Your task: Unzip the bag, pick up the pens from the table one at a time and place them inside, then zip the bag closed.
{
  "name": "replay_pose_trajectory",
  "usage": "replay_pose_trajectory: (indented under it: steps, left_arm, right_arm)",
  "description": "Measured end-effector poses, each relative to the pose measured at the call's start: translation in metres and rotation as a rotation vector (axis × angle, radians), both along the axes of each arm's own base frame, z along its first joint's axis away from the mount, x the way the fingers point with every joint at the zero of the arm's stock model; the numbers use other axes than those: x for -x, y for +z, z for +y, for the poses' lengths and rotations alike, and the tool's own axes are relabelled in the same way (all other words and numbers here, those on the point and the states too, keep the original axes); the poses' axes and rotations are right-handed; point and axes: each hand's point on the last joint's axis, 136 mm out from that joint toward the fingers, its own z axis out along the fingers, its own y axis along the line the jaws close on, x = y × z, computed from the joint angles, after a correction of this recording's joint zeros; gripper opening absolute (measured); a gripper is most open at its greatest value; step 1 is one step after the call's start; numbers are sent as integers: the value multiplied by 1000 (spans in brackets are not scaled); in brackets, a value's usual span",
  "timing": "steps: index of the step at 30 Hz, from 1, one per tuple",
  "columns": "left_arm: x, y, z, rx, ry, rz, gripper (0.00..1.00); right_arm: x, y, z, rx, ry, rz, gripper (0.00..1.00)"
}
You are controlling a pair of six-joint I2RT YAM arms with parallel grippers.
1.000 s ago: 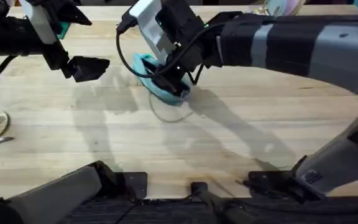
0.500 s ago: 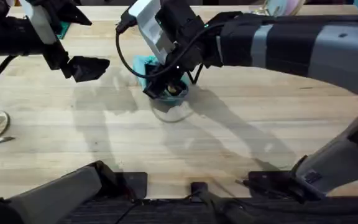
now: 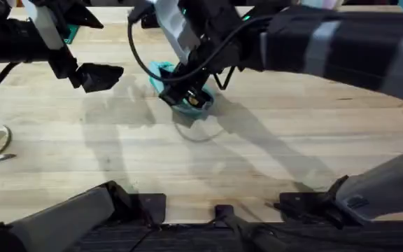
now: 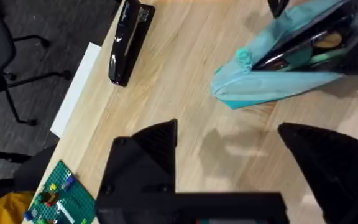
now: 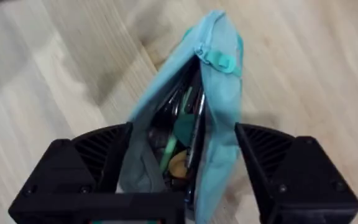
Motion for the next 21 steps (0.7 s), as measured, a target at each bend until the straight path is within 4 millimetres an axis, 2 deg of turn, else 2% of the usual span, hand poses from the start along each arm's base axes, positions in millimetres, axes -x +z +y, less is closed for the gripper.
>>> replay_pose_trajectory:
  steps: [6,14,15,21]
  left_arm:
    - [0,0,0,0,0,0,993]
    - [0,0,0,-1,0,-1,993]
    - [0,0,0,-1,0,-1,993]
    - [0,0,0,-12,-12,-11,993]
  right_arm:
    - [3,35,-3,-54,-12,-43,998]
    - [6,63,-6,-126,-73,-40,998]
    - [6,74,-5,-177,-123,-23,998]
    - [5,91,-4,-265,-216,23,997]
